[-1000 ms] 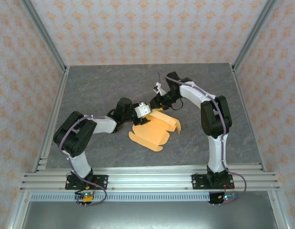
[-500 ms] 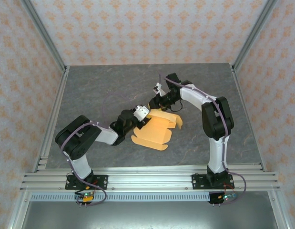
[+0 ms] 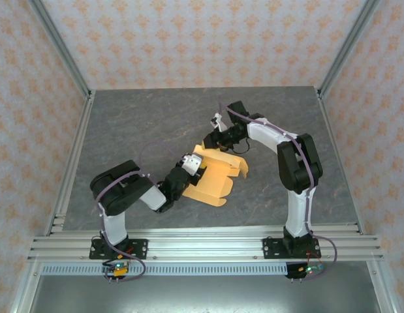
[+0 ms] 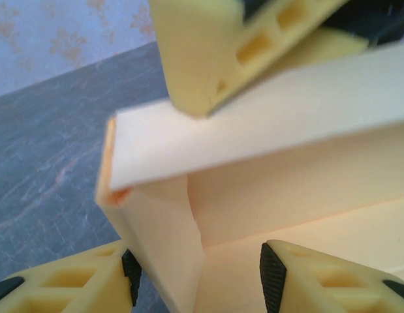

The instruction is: Fold the paper box

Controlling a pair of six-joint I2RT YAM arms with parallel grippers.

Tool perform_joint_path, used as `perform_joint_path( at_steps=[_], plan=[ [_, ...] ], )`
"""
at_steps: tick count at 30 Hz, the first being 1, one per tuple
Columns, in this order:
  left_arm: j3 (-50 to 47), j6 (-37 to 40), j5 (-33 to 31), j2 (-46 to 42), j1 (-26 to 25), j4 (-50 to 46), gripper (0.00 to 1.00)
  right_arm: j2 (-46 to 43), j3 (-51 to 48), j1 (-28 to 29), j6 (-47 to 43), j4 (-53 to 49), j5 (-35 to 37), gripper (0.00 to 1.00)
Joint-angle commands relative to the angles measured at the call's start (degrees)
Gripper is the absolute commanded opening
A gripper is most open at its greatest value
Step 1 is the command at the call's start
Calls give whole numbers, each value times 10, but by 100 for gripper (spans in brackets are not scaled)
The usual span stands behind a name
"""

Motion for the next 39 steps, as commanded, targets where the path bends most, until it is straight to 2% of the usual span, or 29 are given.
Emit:
perform_joint_path(
  at_steps=[1,7,13,17,20,23,34,36,39],
  plan=[
    [18,6,-22,11,-7,58,51,15,-25,10,2,-5,85,37],
    [14,-29,-33,4,7,54,47,16,-26,12,-2,-8,85,37],
    [29,-64,-14,2,32,25,30,16,-26,17,-1,-8,85,37],
    [35,-74,-6,11,32,33,24,17,-28,25,4,-3,87,36],
    [34,-74,-5,11,32,36,7,17,-37,34,21,11,90,36],
    [38,-72,-5,10,31,27,1,12,-51,42,35,26,92,36],
    [35,-72,-92,10,15,10,0,-18,-96,72,113,104,131,37],
    [33,-73,-76,11,15,16,0,-28,-104,72,124,122,132,38],
    [28,-80,-16,12,24,18,0,-42,-98,71,107,108,139,44]
  ],
)
